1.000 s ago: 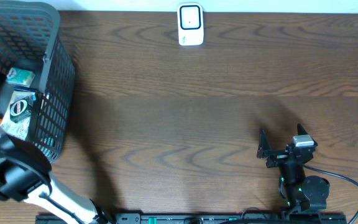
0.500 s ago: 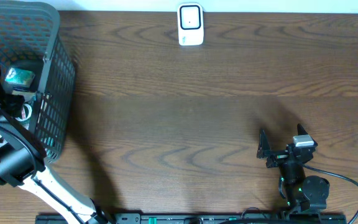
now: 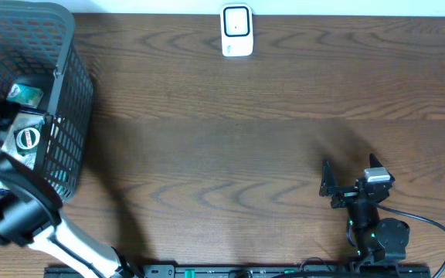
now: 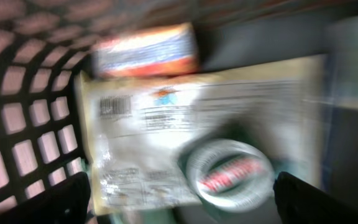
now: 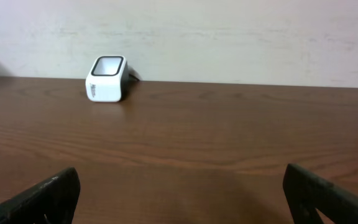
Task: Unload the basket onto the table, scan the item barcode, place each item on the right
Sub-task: 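Reach the left gripper into the basket and grasp the green mint tin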
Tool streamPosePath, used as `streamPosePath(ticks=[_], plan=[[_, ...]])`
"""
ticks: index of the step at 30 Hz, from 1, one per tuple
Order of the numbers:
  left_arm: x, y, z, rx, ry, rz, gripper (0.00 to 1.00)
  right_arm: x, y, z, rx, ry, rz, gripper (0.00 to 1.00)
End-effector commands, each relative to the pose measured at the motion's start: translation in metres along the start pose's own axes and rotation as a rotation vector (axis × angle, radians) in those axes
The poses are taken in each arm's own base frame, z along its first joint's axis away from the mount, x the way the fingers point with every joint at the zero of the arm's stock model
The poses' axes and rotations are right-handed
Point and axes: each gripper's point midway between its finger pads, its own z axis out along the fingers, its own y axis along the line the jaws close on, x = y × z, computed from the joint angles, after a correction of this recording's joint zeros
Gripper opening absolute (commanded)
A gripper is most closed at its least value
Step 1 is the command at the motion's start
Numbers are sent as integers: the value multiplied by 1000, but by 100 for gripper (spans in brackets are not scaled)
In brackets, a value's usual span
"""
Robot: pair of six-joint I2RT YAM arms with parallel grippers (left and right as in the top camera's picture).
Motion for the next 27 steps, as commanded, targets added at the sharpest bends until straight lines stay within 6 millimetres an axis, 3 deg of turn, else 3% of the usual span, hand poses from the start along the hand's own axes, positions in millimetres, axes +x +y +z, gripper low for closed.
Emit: streamPosePath(ticks=[1,4,14,27], plan=[[-5,-30,-62,259,-73,147,93,1,2,0,-8,2,6,99],[2,-33,-54,243,-64,251,93,1,2,0,-8,2,6,99],[44,-18,36,123,141,472,94,1,2,0,-8,1,6,99],[47,-9,60,110,179,514,94,1,2,0,-8,1,6,99]])
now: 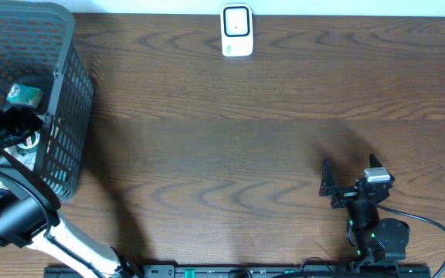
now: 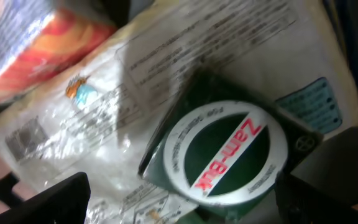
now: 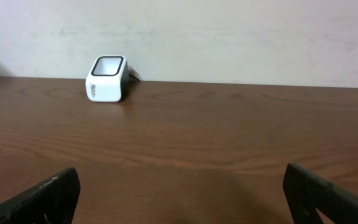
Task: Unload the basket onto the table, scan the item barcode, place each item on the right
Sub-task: 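Reach the left gripper into the basket and grasp the green mint tin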
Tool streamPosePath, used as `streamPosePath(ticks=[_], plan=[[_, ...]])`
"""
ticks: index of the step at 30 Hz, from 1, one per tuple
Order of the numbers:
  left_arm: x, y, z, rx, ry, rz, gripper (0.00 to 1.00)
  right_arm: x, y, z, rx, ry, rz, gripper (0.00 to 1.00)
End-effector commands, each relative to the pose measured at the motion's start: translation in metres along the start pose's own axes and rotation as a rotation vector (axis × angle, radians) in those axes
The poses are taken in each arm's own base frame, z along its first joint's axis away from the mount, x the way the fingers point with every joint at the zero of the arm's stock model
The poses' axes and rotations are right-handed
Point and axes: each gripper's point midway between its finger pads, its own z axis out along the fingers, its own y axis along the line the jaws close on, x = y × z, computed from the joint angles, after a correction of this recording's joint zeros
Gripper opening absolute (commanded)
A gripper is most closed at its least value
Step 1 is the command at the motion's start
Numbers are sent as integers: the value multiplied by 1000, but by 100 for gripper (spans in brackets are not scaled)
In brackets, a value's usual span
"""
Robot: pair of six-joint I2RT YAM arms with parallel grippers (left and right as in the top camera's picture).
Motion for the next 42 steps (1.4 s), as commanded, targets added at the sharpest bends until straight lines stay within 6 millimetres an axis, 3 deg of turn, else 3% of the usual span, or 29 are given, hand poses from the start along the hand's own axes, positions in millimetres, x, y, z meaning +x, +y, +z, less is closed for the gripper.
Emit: streamPosePath(ticks=[1,6,12,15,20,27,29,34,37,42], plan=[[7,-1,16,1,30,40,94,1,2,0,-8,2,6,99],[-4,-3,23,10,-18,55,94,1,2,0,-8,2,6,99],[-8,-39,19,213,-45,176,94,1,2,0,-8,2,6,99],[-7,-39,19,212,-42,189,94,1,2,0,-8,2,6,99],[-4,-20,23,107,-23,192,94,1,2,0,-8,2,6,99],[10,-10,50,49,3,193,94,1,2,0,-8,1,6,99],[6,-10,50,47,-12,184,88,1,2,0,-8,2,6,99],[-12,-12,29,58,-79,70,77,1,2,0,-8,1,6,99],[-16,-12,11,67,-124,47,77,1,2,0,-8,2,6,99],[-25,-9,-44,94,-264,4,76,1,2,0,-8,2,6,99]])
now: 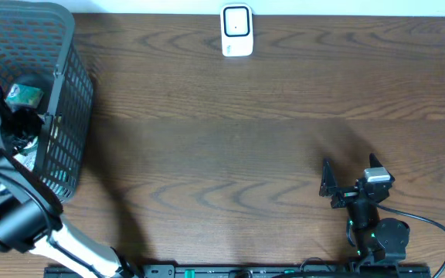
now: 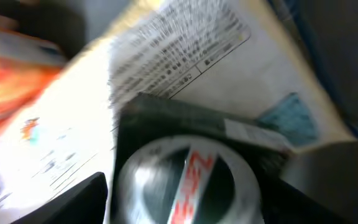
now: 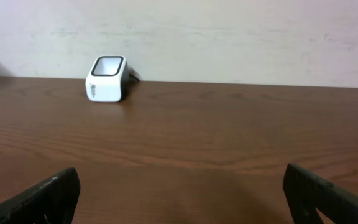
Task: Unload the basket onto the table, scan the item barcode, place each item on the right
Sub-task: 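Reach the left gripper into the basket and grasp the green mint tin, then lift the mint tin with the left gripper toward the white scanner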
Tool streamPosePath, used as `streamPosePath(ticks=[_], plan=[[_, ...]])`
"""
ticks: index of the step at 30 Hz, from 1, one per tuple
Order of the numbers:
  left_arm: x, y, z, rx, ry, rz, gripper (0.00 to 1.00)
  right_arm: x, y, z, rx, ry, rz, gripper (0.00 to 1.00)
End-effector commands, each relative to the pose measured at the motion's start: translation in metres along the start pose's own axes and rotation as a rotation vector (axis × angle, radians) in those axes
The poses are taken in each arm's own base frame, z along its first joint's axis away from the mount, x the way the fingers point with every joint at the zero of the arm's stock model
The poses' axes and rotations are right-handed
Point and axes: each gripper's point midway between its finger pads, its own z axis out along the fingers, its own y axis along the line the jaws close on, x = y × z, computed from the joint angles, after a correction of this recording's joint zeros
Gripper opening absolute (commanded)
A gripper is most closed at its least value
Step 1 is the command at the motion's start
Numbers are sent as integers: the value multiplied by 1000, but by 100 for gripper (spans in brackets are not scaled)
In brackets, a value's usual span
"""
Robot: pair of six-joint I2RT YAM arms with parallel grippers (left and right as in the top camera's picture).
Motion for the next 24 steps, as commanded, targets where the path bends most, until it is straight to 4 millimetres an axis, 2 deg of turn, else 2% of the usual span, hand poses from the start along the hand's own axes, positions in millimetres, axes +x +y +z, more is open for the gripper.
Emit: streamPosePath(ticks=[1,2,3,5,7,8,9,11,13,15,20,24], plan=[[-24,1,-67,19,-188,-74,76,1,2,0,-8,2,6,99],[-29,1,-88,32,-250,-105,76,1,2,0,-8,2,6,99],[-31,0,-97,38,-275,-119,76,1,2,0,-8,1,6,99],[-37,-1,-132,72,-379,-179,76,1,2,0,-8,1,6,99],[-42,-2,-178,129,-507,-255,76,1,2,0,-8,1,6,99],[-43,-3,-191,150,-542,-273,76,1,2,0,-8,2,6,99],[-42,-7,-212,191,-594,-285,76,1,2,0,-8,2,6,99],[-39,-10,-237,232,-653,-284,77,1,2,0,-8,2,6,99],[-37,-9,-244,231,-671,-271,78,1,2,0,-8,2,6,99],[-34,-9,-236,206,-648,-223,82,1,2,0,-8,2,6,99],[-23,-8,-175,132,-467,-115,89,1,2,0,-8,2,6,99],[-18,-7,-118,89,-300,-58,92,1,2,0,-8,1,6,99]])
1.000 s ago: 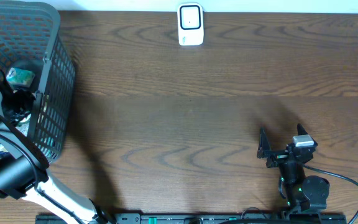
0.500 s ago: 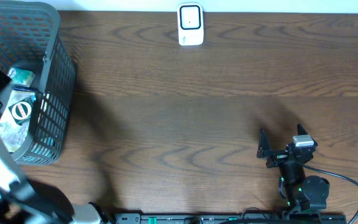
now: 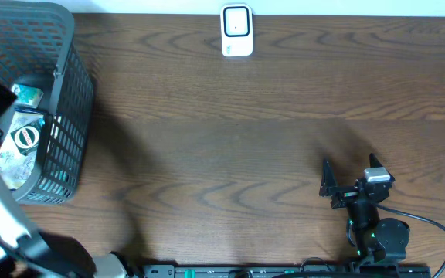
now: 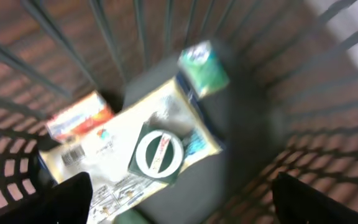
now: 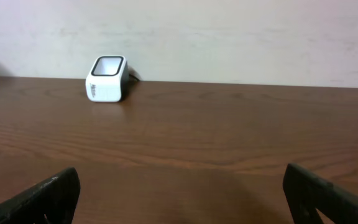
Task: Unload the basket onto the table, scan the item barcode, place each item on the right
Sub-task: 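Lift the mint tin with the left gripper toward the white scanner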
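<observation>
A black mesh basket (image 3: 72, 93) stands at the table's left end. In it a green Zam-Buk tin (image 4: 157, 154) lies on a white printed packet (image 4: 104, 158), which shows a barcode. An orange-red pack (image 4: 73, 118) and a small green pack (image 4: 204, 67) lie beside them. My left gripper (image 4: 180, 186) hangs high over the basket, open and empty, and shows as a dark shape overhead. The white scanner (image 3: 236, 31) stands at the table's far edge. My right gripper (image 3: 338, 185) rests open near the front right.
The basket's tall mesh walls (image 4: 328, 106) ring the items on all sides. The scanner (image 5: 107, 79) faces the right wrist camera from far across bare wood. A black cable (image 3: 431, 228) loops by the right arm's base.
My left gripper was close down over the Zam-Buk tin and is now raised well above the basket, still open and empty. The tin still lies on the packet. The right arm has not moved.
My left gripper was open inside the basket above the packet and tin. Then it was nearer the tin, then almost on it. Now it is high above the basket with nothing held. The right gripper stayed open in place throughout.
</observation>
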Tool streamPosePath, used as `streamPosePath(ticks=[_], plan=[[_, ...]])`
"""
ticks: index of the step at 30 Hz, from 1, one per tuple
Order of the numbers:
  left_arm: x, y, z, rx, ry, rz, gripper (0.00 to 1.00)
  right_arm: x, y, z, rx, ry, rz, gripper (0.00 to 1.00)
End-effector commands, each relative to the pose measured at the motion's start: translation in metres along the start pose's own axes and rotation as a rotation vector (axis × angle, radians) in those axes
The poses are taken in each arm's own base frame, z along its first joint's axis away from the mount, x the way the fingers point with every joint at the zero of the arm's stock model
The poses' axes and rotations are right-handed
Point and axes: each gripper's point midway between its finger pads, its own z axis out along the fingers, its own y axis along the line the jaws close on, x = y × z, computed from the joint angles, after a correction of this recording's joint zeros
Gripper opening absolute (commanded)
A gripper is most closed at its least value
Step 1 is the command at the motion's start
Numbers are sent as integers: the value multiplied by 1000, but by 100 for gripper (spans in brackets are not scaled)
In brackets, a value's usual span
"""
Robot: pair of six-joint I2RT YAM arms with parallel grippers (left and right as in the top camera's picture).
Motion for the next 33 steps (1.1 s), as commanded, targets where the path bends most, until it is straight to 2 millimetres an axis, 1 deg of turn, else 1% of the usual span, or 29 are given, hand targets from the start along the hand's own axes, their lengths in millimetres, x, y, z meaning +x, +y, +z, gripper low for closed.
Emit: streamPosePath(ticks=[1,2,4,5,6,8,12,15,18,21,22,23,25,27,28,29,31,33], plan=[[26,8,43,-26,142,89,93,1,2,0,-8,2,6,99],[32,10,53,-31,175,102,94,1,2,0,-8,1,6,99],[44,14,72,-40,237,128,93,1,2,0,-8,1,6,99],[48,15,80,-42,259,140,94,1,2,0,-8,2,6,99],[54,17,88,-46,285,151,98,1,2,0,-8,2,6,99],[67,21,111,-55,345,176,98,1,2,0,-8,1,6,99],[79,25,138,-62,391,175,98,1,2,0,-8,1,6,99],[81,26,152,-63,394,175,98,1,2,0,-8,1,6,99],[85,28,159,-64,405,175,98,1,2,0,-8,2,6,99],[91,39,167,-123,426,186,99,1,2,0,-8,2,6,99],[92,42,168,-135,430,188,96,1,2,0,-8,1,6,99],[93,44,169,-149,433,191,91,1,2,0,-8,2,6,99],[92,44,169,-149,433,190,85,1,2,0,-8,1,6,99],[93,44,169,-148,433,190,81,1,2,0,-8,1,6,99],[93,44,169,-148,436,189,73,1,2,0,-8,2,6,99],[93,44,168,-150,437,185,70,1,2,0,-8,2,6,99],[91,43,164,-153,428,164,70,1,2,0,-8,1,6,99],[85,41,158,-154,405,138,67,1,2,0,-8,1,6,99]])
